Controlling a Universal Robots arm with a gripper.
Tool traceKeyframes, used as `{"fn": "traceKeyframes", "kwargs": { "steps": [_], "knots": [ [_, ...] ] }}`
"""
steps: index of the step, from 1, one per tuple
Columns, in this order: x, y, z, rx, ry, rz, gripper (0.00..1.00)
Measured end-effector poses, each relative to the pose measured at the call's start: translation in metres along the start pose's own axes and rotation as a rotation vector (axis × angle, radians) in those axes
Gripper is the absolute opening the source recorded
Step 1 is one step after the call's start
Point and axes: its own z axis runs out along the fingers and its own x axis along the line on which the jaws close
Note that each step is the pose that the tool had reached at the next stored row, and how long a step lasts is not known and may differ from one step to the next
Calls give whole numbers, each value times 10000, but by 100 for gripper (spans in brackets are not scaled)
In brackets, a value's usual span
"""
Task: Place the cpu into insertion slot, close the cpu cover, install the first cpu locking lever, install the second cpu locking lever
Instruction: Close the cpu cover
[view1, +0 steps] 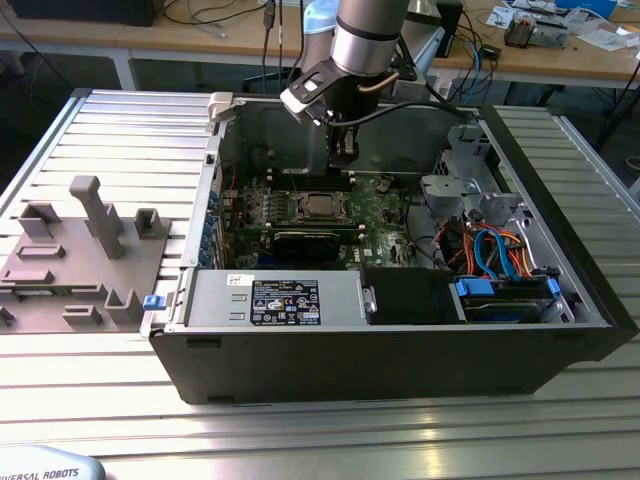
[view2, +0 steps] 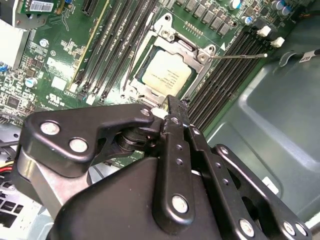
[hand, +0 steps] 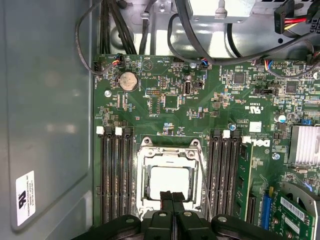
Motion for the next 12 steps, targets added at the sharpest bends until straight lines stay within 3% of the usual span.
{"fn": "traceKeyframes", "kwargs": {
  "steps": [5, 8, 12],
  "knots": [
    [0, 0, -1, 1, -1, 0, 11],
    [0, 0, 3, -472, -17, -10, 11],
    [0, 0, 3, -598, -22, -13, 11]
  ]
}}
